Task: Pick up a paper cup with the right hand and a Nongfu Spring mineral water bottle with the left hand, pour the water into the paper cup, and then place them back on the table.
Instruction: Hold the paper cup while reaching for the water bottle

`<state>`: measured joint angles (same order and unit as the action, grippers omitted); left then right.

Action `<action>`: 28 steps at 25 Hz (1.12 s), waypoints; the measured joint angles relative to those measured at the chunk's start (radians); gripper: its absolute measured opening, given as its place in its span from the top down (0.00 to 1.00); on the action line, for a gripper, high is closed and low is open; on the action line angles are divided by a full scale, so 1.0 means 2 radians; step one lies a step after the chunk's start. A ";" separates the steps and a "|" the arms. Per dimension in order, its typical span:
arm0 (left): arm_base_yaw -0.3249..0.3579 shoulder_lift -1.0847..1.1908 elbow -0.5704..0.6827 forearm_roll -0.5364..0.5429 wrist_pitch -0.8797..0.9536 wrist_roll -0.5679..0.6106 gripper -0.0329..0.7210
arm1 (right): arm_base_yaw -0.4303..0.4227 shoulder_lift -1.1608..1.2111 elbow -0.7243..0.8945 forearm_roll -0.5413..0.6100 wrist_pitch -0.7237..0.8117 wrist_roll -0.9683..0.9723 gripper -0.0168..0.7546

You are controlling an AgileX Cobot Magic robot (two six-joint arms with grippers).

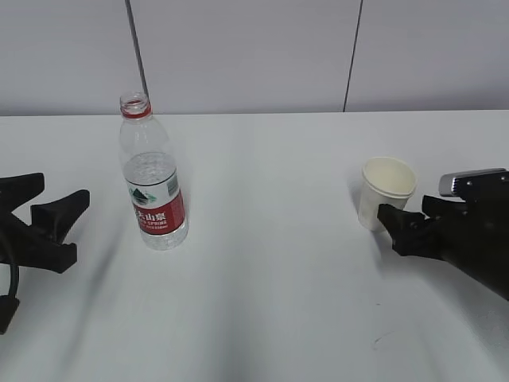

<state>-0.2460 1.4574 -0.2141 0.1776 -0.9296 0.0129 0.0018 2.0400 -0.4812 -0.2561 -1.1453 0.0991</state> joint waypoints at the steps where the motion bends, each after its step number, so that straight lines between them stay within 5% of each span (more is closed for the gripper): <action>1: 0.000 0.000 0.000 0.000 0.000 0.000 0.40 | 0.000 0.010 -0.008 -0.001 0.000 0.001 0.19; 28: 0.000 0.000 0.000 0.002 0.000 -0.010 0.40 | 0.000 0.084 -0.128 -0.050 0.000 0.011 0.21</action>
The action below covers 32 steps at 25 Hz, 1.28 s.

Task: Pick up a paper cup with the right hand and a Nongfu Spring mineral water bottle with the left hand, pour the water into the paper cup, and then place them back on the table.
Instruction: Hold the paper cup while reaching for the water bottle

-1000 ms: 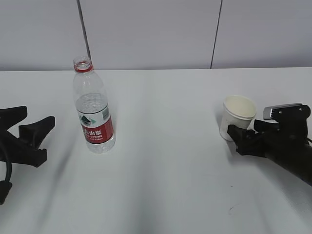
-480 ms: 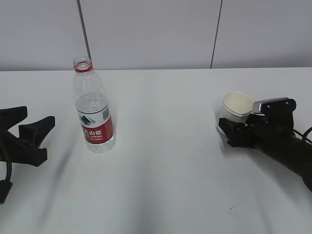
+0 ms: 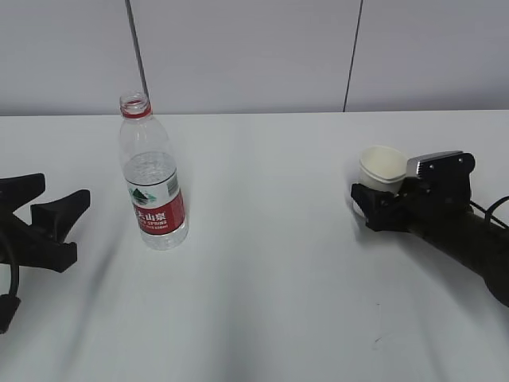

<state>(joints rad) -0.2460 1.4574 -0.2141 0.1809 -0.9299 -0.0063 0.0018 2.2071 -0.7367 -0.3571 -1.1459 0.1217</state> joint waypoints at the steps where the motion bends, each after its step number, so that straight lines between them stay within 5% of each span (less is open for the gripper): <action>1: 0.000 0.000 0.000 0.000 0.000 0.000 0.40 | 0.000 0.000 -0.002 0.000 0.000 0.000 0.21; 15: 0.000 0.003 0.000 0.033 -0.002 -0.013 0.35 | 0.000 0.000 -0.004 -0.002 0.000 0.000 0.41; 21: 0.000 0.044 0.000 0.040 -0.050 -0.013 0.21 | 0.000 0.000 -0.004 -0.001 0.000 0.000 0.42; 32: -0.001 0.183 -0.028 0.065 -0.103 -0.013 0.18 | 0.000 0.000 -0.004 0.004 0.000 0.000 0.42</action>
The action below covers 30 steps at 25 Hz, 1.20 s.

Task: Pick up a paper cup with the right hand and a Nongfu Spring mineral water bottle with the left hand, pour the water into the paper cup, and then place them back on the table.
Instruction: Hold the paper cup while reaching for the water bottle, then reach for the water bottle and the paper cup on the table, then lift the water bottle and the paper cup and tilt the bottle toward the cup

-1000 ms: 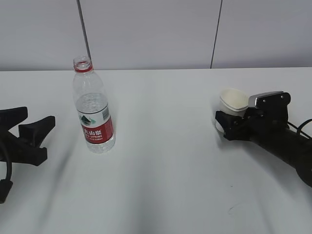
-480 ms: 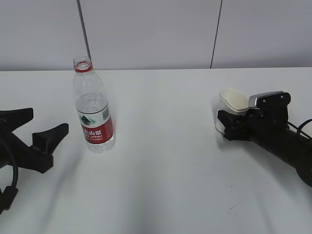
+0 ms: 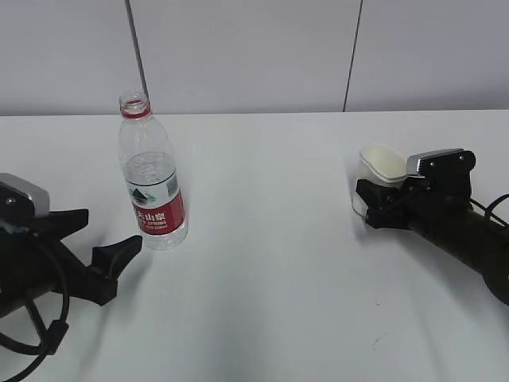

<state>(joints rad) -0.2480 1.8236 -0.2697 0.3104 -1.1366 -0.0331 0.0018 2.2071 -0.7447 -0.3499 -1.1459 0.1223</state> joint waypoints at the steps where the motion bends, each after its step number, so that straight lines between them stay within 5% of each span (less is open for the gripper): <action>1: -0.001 0.006 -0.007 0.002 -0.001 0.000 0.18 | 0.000 0.000 0.000 0.000 0.000 0.000 0.42; 24: -0.030 0.135 -0.183 0.000 -0.001 -0.020 0.18 | 0.000 0.000 0.000 0.001 -0.001 0.000 0.42; 30: -0.030 0.135 -0.183 0.000 -0.001 -0.021 0.37 | 0.000 0.000 0.000 0.001 -0.001 0.000 0.42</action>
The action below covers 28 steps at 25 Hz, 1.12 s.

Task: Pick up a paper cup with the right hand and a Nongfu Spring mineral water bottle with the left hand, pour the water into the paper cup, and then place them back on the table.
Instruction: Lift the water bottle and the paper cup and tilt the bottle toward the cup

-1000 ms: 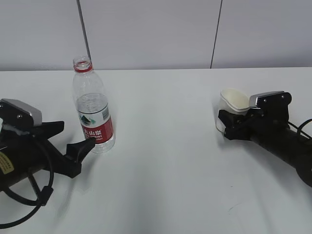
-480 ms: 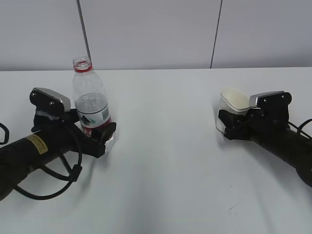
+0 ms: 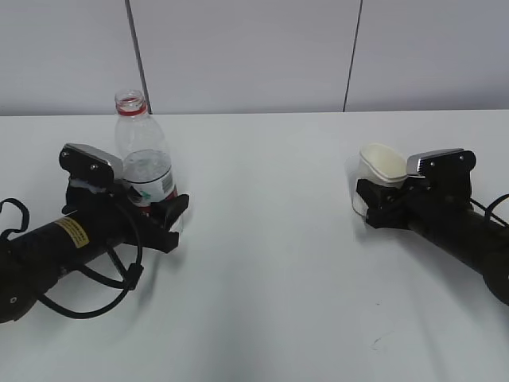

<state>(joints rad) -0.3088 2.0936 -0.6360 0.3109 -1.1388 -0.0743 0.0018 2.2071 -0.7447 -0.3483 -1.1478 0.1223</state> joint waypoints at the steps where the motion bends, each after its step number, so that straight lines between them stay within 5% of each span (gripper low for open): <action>1: 0.000 0.000 0.000 0.000 0.000 0.000 0.40 | 0.000 0.000 0.000 0.000 0.000 0.000 0.42; 6: 0.000 0.000 0.000 0.000 -0.002 0.000 0.45 | 0.000 0.000 0.000 -0.028 0.000 0.000 0.42; 16: 0.000 -0.003 0.000 0.000 0.002 0.000 0.46 | 0.000 0.000 -0.003 -0.172 -0.005 0.051 0.42; 22: 0.000 -0.026 0.000 0.001 0.021 0.052 0.47 | 0.002 -0.005 -0.011 -0.251 -0.003 0.088 0.42; 28: 0.000 -0.064 0.000 0.001 0.048 0.083 0.47 | 0.042 -0.038 -0.011 -0.270 0.000 0.092 0.42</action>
<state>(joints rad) -0.3088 1.9647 -0.6360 0.3139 -1.0428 0.0925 0.0865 2.1317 -0.7658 -0.8888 -1.1470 0.3067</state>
